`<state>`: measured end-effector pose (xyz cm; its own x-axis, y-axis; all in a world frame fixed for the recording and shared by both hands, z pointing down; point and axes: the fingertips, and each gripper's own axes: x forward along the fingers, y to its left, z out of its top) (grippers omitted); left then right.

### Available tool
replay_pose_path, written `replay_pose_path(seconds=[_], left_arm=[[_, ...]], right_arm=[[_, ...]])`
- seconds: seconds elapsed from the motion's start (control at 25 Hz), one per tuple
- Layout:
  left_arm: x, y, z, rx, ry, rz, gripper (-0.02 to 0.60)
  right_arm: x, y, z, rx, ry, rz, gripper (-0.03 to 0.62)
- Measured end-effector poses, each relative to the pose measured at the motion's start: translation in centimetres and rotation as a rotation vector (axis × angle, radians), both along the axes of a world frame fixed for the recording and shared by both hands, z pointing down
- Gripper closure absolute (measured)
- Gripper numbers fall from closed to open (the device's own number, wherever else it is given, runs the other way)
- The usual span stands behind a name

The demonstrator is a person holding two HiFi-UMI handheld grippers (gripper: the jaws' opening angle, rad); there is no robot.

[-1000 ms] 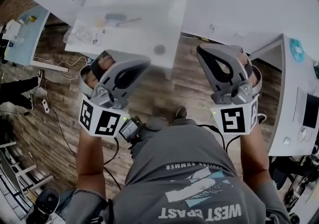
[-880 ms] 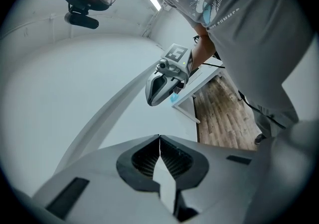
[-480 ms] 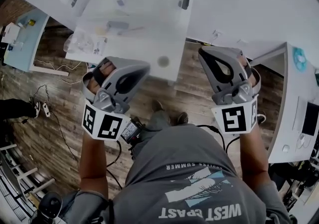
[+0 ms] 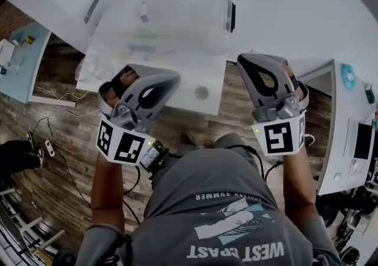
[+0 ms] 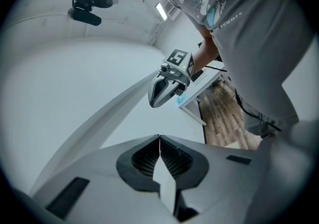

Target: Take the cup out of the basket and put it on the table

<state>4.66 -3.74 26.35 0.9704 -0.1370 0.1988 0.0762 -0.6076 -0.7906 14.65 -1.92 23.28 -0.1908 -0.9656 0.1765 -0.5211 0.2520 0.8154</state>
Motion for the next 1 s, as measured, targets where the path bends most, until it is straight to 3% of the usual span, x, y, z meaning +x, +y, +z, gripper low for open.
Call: replay_pose_path(seconds=[0.32,0.6,0.8,1.0], left_arm=[[-0.6,-3.1,0.6,-0.034,0.026,-0.006,0.566],[-1.1,-6.2,1.4,-0.057,0.028,-0.096,0.566],[-1.3,-9.1,1.8,-0.082,0.046,-0.186,0.566],[-1.2,-11.4,2.8,-0.128,0.065,-0.266,0.566]], right_arm=[[-0.1,-4.9,0.7,-0.065,0.026,-0.010,0.583],[1.0,-12.3,2.6,-0.161,0.022,-0.046,0.582],[3.5,-19.9,5.5,-0.279,0.067,-0.059,0.581],[6.3,-27.1,10.5,-0.471,0.146,-0.054,0.533]])
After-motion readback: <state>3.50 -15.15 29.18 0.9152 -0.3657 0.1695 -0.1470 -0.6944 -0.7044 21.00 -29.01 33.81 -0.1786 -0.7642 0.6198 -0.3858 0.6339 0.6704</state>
